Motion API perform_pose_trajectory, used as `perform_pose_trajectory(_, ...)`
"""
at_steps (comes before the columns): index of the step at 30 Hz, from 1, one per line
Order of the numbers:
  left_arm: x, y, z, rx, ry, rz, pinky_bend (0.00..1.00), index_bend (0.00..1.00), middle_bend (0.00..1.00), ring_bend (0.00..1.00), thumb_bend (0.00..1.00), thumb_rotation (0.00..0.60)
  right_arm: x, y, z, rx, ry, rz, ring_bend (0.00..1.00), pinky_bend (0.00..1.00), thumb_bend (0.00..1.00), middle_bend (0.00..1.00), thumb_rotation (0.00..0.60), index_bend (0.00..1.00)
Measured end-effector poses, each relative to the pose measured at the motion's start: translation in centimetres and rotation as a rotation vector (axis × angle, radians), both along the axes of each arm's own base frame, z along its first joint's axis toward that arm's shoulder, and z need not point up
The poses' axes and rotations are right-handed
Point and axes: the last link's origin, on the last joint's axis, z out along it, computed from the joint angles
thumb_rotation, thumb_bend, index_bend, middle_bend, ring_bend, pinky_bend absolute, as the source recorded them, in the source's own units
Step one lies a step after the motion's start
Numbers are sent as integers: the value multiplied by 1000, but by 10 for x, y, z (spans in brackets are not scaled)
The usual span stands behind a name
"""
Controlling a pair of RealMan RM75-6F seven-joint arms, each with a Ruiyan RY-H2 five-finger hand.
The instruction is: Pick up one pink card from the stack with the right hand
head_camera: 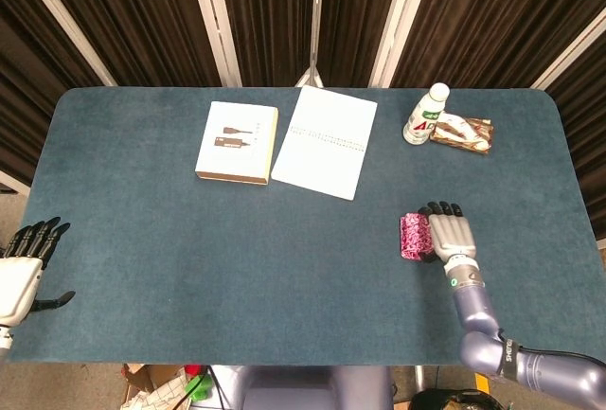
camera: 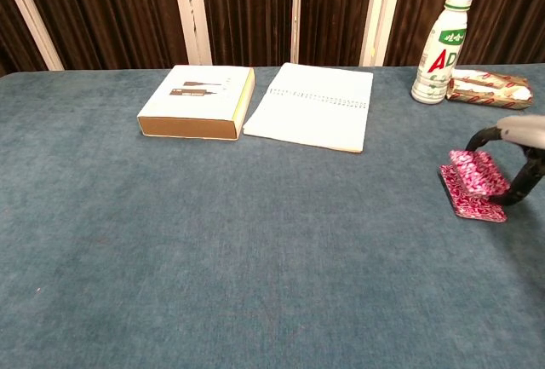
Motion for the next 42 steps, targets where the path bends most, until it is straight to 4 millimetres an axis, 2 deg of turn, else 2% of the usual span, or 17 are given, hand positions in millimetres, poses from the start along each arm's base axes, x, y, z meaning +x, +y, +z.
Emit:
perform_pose_trajectory(6,0,0,0,0,2,0,0,0,0,0,40,600,-18,-4,21,-42,34,-45,0,0,291,139,600,482)
perform_pose_trajectory(13,0,0,-2,-3,5,2,0,0,0,0,40,600,-44,-3,29,-43,66,-119,0,0,291,138,600,478)
perform_pose_trajectory(15,0,0,-2,-3,5,3,0,0,0,0,40,600,-51,-3,29,-36,75,-139,0,0,291,133,600,433)
perform_pose_trajectory(18,0,0,-2,-4,6,4,0,0,0,0,40,600,-57,-2,27,-23,87,-157,0,0,291,70,600,275)
perform_pose_trajectory(20,0,0,-2,-4,7,5,0,0,0,0,40,600,-58,-2,26,-16,94,-159,0,0,290,15,600,140)
perform_pose_trajectory(22,0,0,-2,-3,7,6,0,0,0,0,40,600,-59,-1,26,-9,103,-161,0,0,291,0,600,61)
perform_pose_trajectory(25,0,0,-1,-3,7,7,0,0,0,0,40,600,-58,-1,24,0,106,-167,0,0,291,0,600,2)
perform_pose_trajectory(37,-1,1,-1,-1,5,9,0,0,0,0,40,600,-49,2,21,12,94,-151,0,0,291,0,600,0)
perform_pose_trajectory(42,0,1,-1,-5,4,9,0,0,0,0,41,600,-33,7,17,44,72,-113,0,0,290,0,600,0)
